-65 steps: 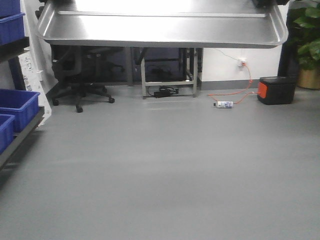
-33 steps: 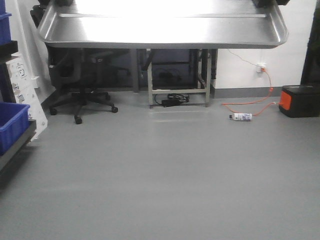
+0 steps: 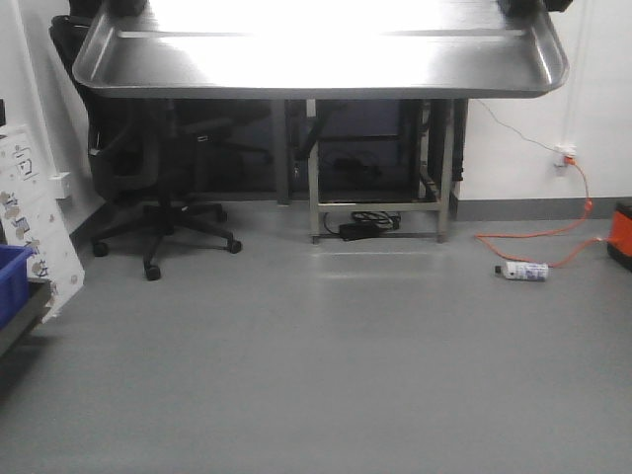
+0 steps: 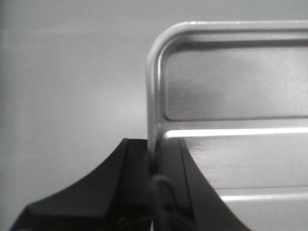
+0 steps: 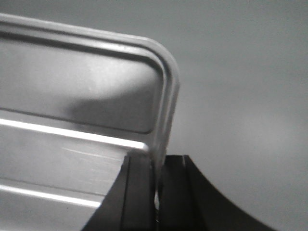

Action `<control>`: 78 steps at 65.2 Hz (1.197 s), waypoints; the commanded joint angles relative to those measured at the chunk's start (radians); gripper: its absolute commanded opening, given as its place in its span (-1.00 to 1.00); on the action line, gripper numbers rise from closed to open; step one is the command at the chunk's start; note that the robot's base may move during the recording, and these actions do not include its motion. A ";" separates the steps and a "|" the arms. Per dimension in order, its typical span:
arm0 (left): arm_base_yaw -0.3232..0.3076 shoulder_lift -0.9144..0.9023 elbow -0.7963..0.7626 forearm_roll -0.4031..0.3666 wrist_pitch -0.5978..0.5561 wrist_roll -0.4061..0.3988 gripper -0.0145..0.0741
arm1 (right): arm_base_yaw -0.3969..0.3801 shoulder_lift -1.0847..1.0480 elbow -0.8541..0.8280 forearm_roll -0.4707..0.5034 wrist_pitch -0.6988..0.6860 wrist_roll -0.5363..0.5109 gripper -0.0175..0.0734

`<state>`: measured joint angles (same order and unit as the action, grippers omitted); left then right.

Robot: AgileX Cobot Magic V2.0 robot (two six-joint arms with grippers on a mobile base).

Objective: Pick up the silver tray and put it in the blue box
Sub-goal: 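Drive the base away from the shelf carrying the tray in both grippers, then turn and drive the base to the shelf with the blue bin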

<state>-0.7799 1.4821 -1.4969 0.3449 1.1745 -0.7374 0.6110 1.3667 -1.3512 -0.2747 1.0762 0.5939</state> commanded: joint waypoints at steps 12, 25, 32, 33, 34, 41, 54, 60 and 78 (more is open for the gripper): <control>-0.006 -0.034 -0.030 0.043 -0.008 0.017 -0.91 | -0.001 -0.031 -0.035 -0.056 -0.043 -0.023 -0.49; -0.006 -0.034 -0.030 0.043 -0.008 0.017 -0.91 | -0.001 -0.031 -0.035 -0.056 -0.041 -0.023 -0.49; -0.006 -0.034 -0.030 0.043 -0.008 0.017 -0.91 | -0.001 -0.031 -0.035 -0.056 -0.043 -0.023 -0.49; -0.006 -0.034 -0.030 0.043 -0.008 0.017 -0.91 | -0.001 -0.031 -0.035 -0.056 -0.043 -0.023 -0.49; -0.006 -0.034 -0.030 0.043 -0.008 0.017 -0.91 | -0.001 -0.031 -0.035 -0.056 -0.043 -0.023 -0.49; -0.006 -0.034 -0.030 0.043 -0.008 0.017 -0.91 | -0.001 -0.031 -0.035 -0.056 -0.043 -0.023 -0.49; -0.006 -0.034 -0.030 0.043 -0.008 0.017 -0.91 | -0.001 -0.031 -0.035 -0.056 -0.044 -0.023 -0.49; -0.006 -0.034 -0.030 0.043 -0.008 0.017 -0.91 | -0.001 -0.031 -0.035 -0.056 -0.044 -0.023 -0.49; -0.006 -0.034 -0.030 0.043 -0.008 0.017 -0.91 | -0.001 -0.031 -0.035 -0.056 -0.044 -0.023 -0.49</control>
<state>-0.7799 1.4821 -1.4969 0.3426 1.1684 -0.7378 0.6110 1.3667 -1.3512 -0.2770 1.0780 0.5939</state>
